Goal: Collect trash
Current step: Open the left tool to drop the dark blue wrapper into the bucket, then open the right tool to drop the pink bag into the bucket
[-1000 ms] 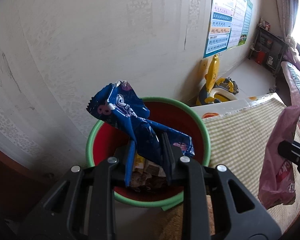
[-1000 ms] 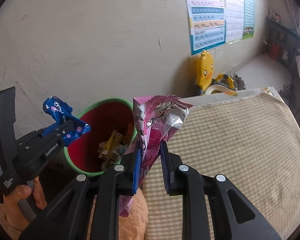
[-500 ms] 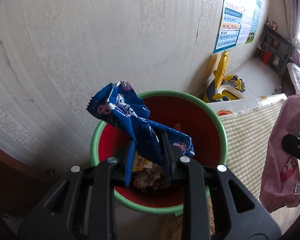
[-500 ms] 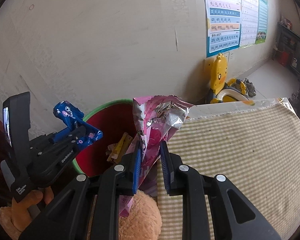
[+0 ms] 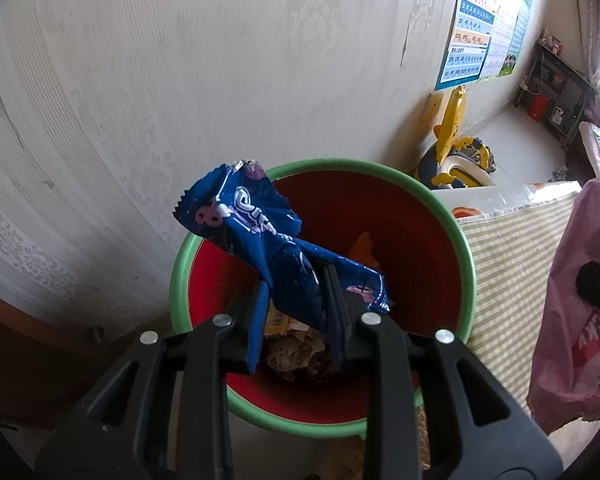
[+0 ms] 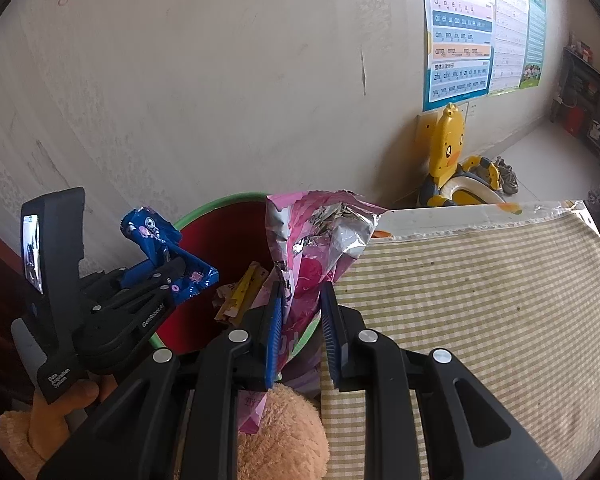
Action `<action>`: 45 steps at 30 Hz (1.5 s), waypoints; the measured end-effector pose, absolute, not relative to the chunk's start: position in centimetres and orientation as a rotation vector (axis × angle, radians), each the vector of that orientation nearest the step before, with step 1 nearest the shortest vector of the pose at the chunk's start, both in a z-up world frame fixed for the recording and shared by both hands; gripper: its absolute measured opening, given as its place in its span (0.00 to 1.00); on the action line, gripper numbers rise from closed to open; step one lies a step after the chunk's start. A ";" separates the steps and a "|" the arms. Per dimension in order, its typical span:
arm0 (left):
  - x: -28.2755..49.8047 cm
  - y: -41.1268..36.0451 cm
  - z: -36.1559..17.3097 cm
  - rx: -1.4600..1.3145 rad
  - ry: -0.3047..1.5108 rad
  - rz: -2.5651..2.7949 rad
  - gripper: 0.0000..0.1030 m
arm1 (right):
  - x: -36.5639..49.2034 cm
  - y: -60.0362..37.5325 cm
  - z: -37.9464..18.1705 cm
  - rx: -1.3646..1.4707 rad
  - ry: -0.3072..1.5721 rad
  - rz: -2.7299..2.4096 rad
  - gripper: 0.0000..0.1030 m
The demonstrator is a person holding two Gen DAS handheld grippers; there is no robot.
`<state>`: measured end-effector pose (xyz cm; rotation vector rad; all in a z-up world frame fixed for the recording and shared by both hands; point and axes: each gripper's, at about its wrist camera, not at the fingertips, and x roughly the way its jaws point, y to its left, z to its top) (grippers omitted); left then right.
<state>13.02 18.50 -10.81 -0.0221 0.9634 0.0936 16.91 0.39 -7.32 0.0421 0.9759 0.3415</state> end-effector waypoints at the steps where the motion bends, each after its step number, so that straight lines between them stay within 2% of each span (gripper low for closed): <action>1: 13.1 18.5 -10.9 -0.022 0.966 0.094 0.25 | 17.0 0.4 -7.3 0.042 0.977 0.343 0.18; 13: 13.5 18.5 -11.6 -0.017 0.976 0.101 0.26 | 17.4 0.6 -7.6 0.038 0.981 0.350 0.18; 18: 13.5 18.7 -11.7 -0.016 0.983 0.104 0.33 | 17.5 0.8 -7.8 0.031 0.983 0.354 0.18; 22: 13.6 18.9 -11.8 -0.019 0.988 0.105 0.34 | 17.6 1.0 -8.0 0.029 0.990 0.353 0.19; 25: 13.5 19.1 -11.9 -0.024 0.989 0.109 0.38 | 17.6 1.1 -8.1 0.027 0.993 0.353 0.19; 45: 13.1 20.1 -12.3 -0.040 0.996 0.130 0.44 | 18.4 2.4 -9.6 -0.007 1.024 0.358 0.19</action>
